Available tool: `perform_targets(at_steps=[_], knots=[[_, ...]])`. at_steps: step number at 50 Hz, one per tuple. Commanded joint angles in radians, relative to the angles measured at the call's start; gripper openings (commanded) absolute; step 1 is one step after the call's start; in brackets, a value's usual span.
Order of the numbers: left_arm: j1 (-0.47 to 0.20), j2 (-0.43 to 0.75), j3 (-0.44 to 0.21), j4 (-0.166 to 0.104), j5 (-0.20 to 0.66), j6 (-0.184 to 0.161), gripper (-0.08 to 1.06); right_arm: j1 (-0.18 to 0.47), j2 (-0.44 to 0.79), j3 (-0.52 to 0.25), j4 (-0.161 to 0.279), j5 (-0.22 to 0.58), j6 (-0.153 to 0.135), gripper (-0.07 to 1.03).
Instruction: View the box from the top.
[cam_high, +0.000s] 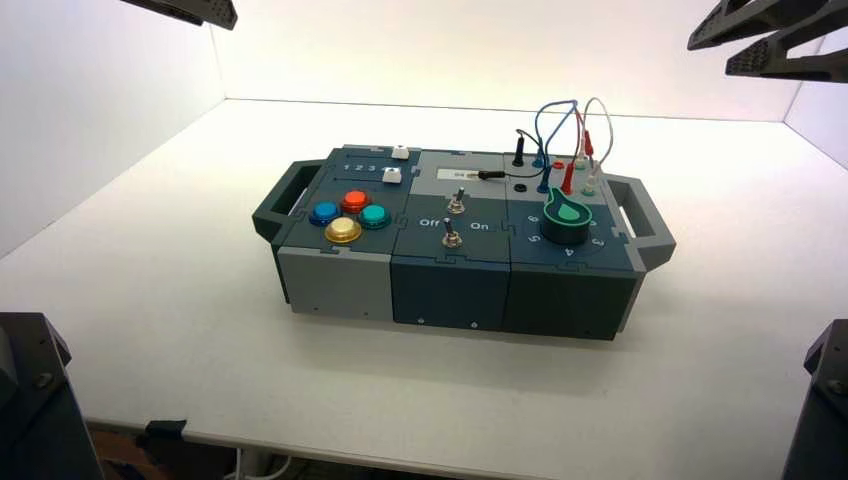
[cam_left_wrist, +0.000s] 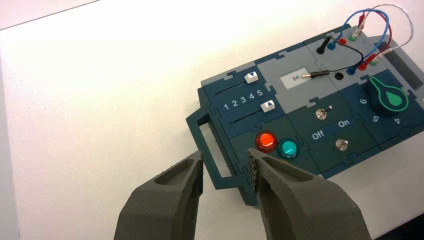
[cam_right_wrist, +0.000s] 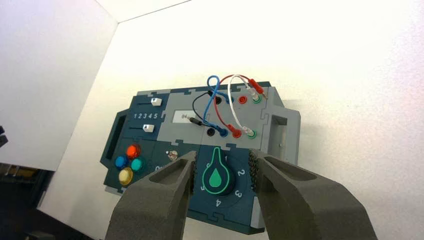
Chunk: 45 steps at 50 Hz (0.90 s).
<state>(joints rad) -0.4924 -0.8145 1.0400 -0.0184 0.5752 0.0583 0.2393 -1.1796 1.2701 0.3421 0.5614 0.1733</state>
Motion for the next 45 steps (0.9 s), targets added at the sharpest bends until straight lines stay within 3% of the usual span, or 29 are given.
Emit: perform_targets(at_steps=[1, 19, 26, 30, 33, 37, 45], knots=[[-0.005, -0.003, -0.015, -0.005, -0.005, 0.002, 0.49, 0.000, -0.002, -0.012, 0.006, -0.005, -0.002, 0.55], [-0.005, 0.002, -0.014, 0.000, -0.011, 0.006, 0.49, 0.002, -0.002, -0.012, 0.006, -0.002, -0.005, 0.55], [-0.005, 0.002, -0.032, 0.008, 0.017, 0.026, 0.48, 0.012, 0.002, -0.058, 0.006, 0.044, -0.021, 0.55], [-0.005, 0.008, -0.091, 0.008, 0.086, 0.031, 0.48, 0.021, 0.018, -0.138, -0.002, 0.120, -0.078, 0.54], [-0.005, 0.020, -0.158, 0.008, 0.150, 0.046, 0.48, 0.020, 0.061, -0.241, -0.017, 0.204, -0.149, 0.54], [-0.005, 0.060, -0.287, 0.006, 0.250, 0.089, 0.48, 0.021, 0.141, -0.380, -0.040, 0.313, -0.224, 0.53], [-0.002, 0.224, -0.588, 0.000, 0.506, 0.169, 0.48, 0.025, 0.356, -0.644, -0.086, 0.532, -0.333, 0.53]])
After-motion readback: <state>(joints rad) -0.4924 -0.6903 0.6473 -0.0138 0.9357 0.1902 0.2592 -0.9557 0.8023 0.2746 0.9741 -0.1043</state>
